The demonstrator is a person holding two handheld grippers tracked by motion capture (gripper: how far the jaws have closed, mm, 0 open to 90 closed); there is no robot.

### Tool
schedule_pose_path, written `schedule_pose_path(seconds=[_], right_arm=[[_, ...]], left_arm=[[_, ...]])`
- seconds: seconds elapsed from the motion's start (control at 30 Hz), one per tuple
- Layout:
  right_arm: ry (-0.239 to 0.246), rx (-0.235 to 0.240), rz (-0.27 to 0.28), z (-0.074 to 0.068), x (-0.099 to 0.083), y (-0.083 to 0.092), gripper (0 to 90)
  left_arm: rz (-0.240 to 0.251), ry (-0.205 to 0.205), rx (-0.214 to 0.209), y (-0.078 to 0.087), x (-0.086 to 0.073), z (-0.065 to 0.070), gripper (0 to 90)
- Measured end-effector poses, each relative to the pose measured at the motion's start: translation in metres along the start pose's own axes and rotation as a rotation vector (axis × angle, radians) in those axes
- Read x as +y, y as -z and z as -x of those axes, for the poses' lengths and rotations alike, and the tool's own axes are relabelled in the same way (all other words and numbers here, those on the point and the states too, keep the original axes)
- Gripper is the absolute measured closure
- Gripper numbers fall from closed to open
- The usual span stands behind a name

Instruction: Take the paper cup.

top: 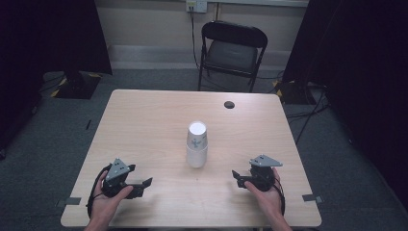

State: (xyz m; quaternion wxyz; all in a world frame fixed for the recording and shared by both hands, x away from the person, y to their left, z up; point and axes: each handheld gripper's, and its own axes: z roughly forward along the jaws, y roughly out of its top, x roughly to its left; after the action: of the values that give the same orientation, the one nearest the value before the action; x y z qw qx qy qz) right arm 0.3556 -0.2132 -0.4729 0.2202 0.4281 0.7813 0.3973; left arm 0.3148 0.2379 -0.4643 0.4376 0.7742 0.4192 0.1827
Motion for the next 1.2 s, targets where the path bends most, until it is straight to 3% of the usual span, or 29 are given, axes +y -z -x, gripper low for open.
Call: schedule_pose_path(seconds=[0.3, 0.47, 0.77, 0.83, 1.2], right_arm=[[0.012, 0.039, 0.021, 0.001, 0.000, 0.004, 13.1], [0.036, 0.107, 0.051, -0.003, 0.009, 0.006, 22.1], [0.083, 0.155, 0.076, -0.012, 0.028, 0.006, 21.2], [0.091, 0.187, 0.087, -0.017, 0.035, 0.006, 24.6], [0.094, 0.257, 0.107, -0.032, 0.068, -0.002, 27.4]], left_arm=[[-0.005, -0.017, -0.003, -0.003, 0.001, 0.002, 16.1], [-0.011, -0.012, -0.005, -0.004, 0.001, 0.002, 16.2], [-0.020, -0.021, -0.004, -0.002, -0.001, 0.003, 16.3], [-0.011, -0.012, -0.001, -0.001, -0.001, 0.003, 16.5], [-0.018, -0.016, -0.003, -0.003, 0.000, 0.003, 16.5]])
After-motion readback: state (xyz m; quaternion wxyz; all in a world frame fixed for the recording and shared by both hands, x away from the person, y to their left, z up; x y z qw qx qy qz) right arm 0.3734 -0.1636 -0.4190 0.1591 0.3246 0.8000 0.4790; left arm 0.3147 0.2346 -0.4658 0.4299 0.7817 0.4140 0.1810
